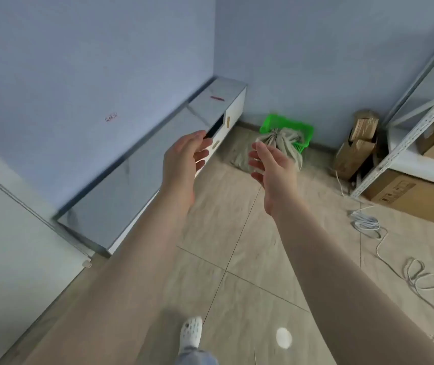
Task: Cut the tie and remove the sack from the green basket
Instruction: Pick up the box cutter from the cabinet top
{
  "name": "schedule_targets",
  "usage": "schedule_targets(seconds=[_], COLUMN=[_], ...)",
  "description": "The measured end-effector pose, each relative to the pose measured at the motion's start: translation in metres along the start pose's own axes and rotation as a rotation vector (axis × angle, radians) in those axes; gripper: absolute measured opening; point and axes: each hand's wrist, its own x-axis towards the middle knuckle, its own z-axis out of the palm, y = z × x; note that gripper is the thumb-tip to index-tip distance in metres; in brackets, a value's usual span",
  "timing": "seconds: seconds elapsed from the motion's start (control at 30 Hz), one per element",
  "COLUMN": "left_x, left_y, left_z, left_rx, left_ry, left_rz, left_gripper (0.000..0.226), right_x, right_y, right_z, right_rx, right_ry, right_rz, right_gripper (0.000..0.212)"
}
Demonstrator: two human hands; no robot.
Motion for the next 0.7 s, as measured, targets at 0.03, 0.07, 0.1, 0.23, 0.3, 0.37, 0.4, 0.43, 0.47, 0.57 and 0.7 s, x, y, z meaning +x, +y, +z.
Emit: schedule_targets(seconds=[0.03, 0.07, 0.1, 0.23, 0.3, 0.37, 0.4, 0.43, 0.47, 0.57, 0.7], left_x=[0.007, 0.017, 0.028, 0.085, 0.120, 0.155, 0.172, 0.188, 0.204, 0.249, 0.306], left_y=[-0.006, -0.012, -0.022, -0.059, -0.073, -0.086, -0.091, -0.096, -0.099, -0.106, -0.111], left_z=[0.000, -0.001, -0.002, -0.006, -0.006, -0.005, -0.004, -0.003, -0.002, 0.004, 0.022], left_rx=[-0.004, 0.001, 0.001, 0.003, 0.006, 0.031, 0.049, 0.061, 0.078, 0.114, 0.135], left_ry=[0.009, 0.024, 0.032, 0.071, 0.062, 0.047, 0.042, 0.035, 0.027, 0.021, 0.023], left_rz=[-0.019, -0.041, -0.065, -0.175, -0.223, -0.287, -0.320, -0.348, -0.369, -0.403, -0.425], left_gripper=[0.021, 0.021, 0.020, 0.022, 0.023, 0.022, 0.021, 0.021, 0.020, 0.019, 0.018], right_x=[0.006, 0.014, 0.023, 0.072, 0.104, 0.135, 0.150, 0.165, 0.179, 0.219, 0.275], right_y=[0.006, 0.013, 0.023, 0.054, 0.068, 0.081, 0.087, 0.092, 0.096, 0.106, 0.113], right_z=[0.002, 0.005, 0.006, 0.021, 0.033, 0.045, 0.051, 0.056, 0.060, 0.071, 0.080], right_rx=[-0.010, -0.021, -0.029, -0.059, -0.075, -0.084, -0.084, -0.078, -0.073, -0.058, -0.059], right_ry=[-0.001, 0.009, 0.012, 0.030, 0.042, 0.065, 0.080, 0.098, 0.115, 0.150, 0.159], right_rz=[0.026, 0.053, 0.078, 0.179, 0.209, 0.248, 0.272, 0.295, 0.317, 0.356, 0.382], right_gripper=[0.014, 0.014, 0.015, 0.023, 0.024, 0.024, 0.025, 0.025, 0.025, 0.024, 0.026])
